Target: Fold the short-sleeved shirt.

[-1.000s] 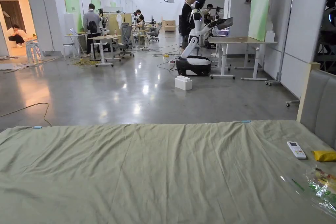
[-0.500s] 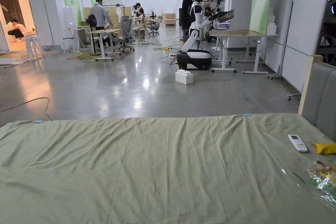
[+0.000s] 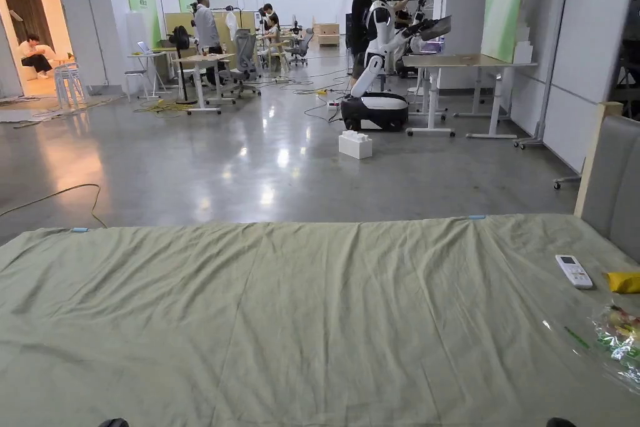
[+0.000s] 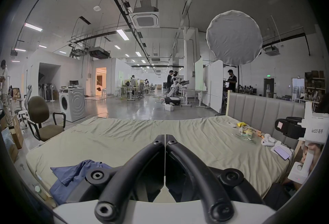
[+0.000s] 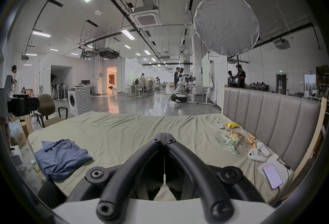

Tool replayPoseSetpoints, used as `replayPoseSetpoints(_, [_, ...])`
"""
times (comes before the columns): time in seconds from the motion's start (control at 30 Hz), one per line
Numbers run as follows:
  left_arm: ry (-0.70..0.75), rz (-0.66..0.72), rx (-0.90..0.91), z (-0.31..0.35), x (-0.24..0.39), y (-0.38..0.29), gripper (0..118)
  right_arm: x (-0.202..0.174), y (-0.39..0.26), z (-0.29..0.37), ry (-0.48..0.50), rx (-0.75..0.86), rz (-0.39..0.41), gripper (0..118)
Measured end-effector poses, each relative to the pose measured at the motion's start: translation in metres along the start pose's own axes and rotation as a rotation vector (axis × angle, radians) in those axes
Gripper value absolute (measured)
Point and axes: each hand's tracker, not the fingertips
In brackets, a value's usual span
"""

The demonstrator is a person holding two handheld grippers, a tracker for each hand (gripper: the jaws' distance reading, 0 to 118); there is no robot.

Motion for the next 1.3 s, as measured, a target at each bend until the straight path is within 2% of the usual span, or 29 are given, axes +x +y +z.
replayPoseSetpoints(0.4, [-0.004, 0.086, -0.048, 0.002, -0.056, -0.007, 1, 0.001, -0.015, -0.002, 0.02, -0.062, -0.047, 1])
replayPoseSetpoints(0.5, [0.035, 0.079, -0.126, -0.006, -0.091, -0.012, 11, 0.001, -0.022, -0.003, 0.025, -0.093, -0.035, 1])
replayPoseSetpoints(0.6, [0.083, 0.036, -0.283, -0.027, -0.12, -0.027, 15, 0.001, -0.03, -0.007, 0.027, -0.136, -0.052, 1])
replayPoseSetpoints(0.63, [0.093, 0.045, -0.33, -0.037, -0.129, -0.036, 21, 0.001, -0.033, -0.009, 0.029, -0.16, -0.071, 1])
replayPoseSetpoints(0.67, [0.097, 0.067, -0.372, -0.045, -0.137, -0.045, 34, 0.001, -0.037, -0.01, 0.03, -0.188, -0.094, 1])
replayPoseSetpoints(0.7, [0.101, 0.102, -0.416, -0.056, -0.149, -0.058, 56, 0.001, -0.037, -0.012, 0.032, -0.177, -0.082, 1])
replayPoseSetpoints(0.73, [0.105, 0.128, -0.453, -0.069, -0.161, -0.074, 72, -0.001, -0.041, -0.014, 0.035, -0.206, -0.091, 1])
replayPoseSetpoints(0.8, [0.107, 0.155, -0.51, -0.09, -0.176, -0.103, 93, -0.004, -0.044, -0.016, 0.037, -0.234, -0.075, 1])
replayPoseSetpoints(0.83, [0.109, 0.141, -0.557, -0.102, -0.183, -0.117, 96, -0.005, -0.046, -0.017, 0.039, -0.247, -0.062, 1])
replayPoseSetpoints(0.9, [0.124, 0.136, -0.627, -0.124, -0.194, -0.141, 96, -0.007, -0.051, -0.018, 0.037, -0.267, -0.049, 1])
replayPoseSetpoints(1.0, [0.113, 0.245, -0.732, -0.159, -0.219, -0.176, 96, -0.01, -0.057, -0.021, 0.03, -0.312, -0.05, 1])
replayPoseSetpoints(1.17, [0.247, 0.275, -0.815, -0.196, -0.247, -0.218, 94, -0.014, -0.062, -0.025, 0.028, -0.361, 0.019, 1])
replayPoseSetpoints(1.2, [0.249, 0.268, -0.832, -0.202, -0.25, -0.223, 83, -0.015, -0.063, -0.027, 0.03, -0.369, 0.032, 1])
replayPoseSetpoints(1.23, [0.247, 0.259, -0.848, -0.207, -0.253, -0.229, 57, -0.016, -0.064, -0.028, 0.031, -0.378, 0.045, 1])
replayPoseSetpoints(1.27, [0.247, 0.254, -0.855, -0.208, -0.254, -0.233, 23, -0.017, -0.065, -0.029, 0.031, -0.384, 0.052, 1])
replayPoseSetpoints(1.3, [0.284, 0.234, -0.889, -0.211, -0.254, -0.242, 14, -0.019, -0.067, -0.029, 0.033, -0.39, 0.062, 1])
